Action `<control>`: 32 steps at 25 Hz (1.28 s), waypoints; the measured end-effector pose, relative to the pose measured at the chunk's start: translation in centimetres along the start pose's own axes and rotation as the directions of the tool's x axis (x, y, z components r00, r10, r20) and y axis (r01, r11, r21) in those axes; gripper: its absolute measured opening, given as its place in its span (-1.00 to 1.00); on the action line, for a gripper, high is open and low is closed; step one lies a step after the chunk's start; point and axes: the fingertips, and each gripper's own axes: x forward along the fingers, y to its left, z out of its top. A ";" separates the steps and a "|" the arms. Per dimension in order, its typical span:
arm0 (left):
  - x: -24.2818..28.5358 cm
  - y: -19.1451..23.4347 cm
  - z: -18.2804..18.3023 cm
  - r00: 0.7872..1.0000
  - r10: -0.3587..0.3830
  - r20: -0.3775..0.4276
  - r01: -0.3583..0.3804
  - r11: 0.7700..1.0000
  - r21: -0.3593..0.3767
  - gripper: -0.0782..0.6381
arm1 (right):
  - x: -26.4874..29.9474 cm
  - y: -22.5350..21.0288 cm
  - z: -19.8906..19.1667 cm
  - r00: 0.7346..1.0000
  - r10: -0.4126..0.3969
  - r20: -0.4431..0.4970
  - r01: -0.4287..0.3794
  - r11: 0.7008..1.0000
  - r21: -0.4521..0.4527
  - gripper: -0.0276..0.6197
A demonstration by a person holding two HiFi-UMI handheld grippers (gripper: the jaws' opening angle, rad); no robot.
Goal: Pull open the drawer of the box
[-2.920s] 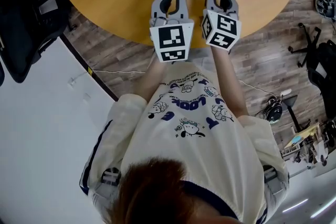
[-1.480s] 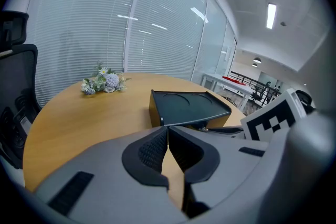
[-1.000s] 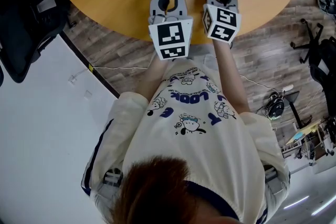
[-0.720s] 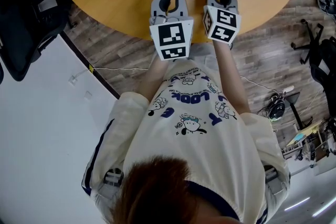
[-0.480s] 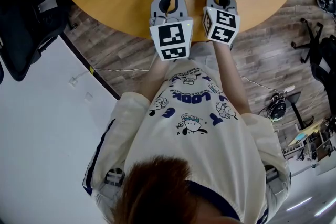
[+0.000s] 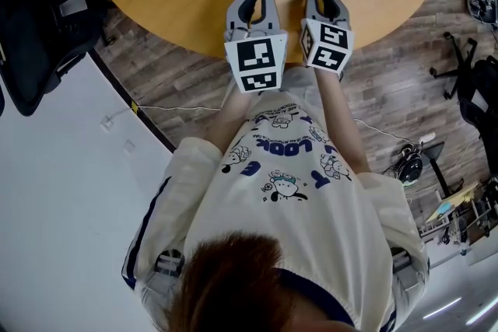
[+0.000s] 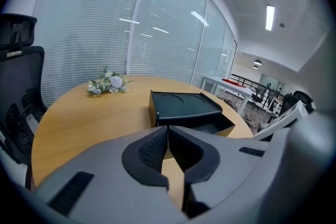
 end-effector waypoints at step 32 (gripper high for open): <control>-1.6 -0.3 -0.6 1.000 0.001 0.013 -0.001 1.000 -0.013 -0.72 | -2.0 0.8 -2.6 0.999 0.011 -0.037 -0.011 1.000 0.006 -0.64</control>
